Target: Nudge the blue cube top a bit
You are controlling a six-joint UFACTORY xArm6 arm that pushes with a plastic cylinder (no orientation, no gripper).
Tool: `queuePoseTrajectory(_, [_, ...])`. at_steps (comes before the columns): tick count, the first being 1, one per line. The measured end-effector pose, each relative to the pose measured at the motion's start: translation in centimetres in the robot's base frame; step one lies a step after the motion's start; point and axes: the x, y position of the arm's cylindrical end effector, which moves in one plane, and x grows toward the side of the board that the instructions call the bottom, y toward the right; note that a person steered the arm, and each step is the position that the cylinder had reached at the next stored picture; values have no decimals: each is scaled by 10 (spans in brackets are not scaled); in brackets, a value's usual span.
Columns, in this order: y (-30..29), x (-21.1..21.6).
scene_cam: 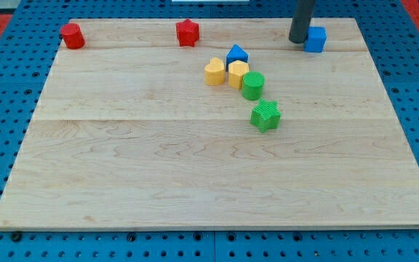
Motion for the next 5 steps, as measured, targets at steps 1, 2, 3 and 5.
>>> queuePoseTrajectory(1, [-24, 8])
queuePoseTrajectory(2, [-29, 59])
queuePoseTrajectory(3, [2, 80])
queuePoseTrajectory(5, [15, 26])
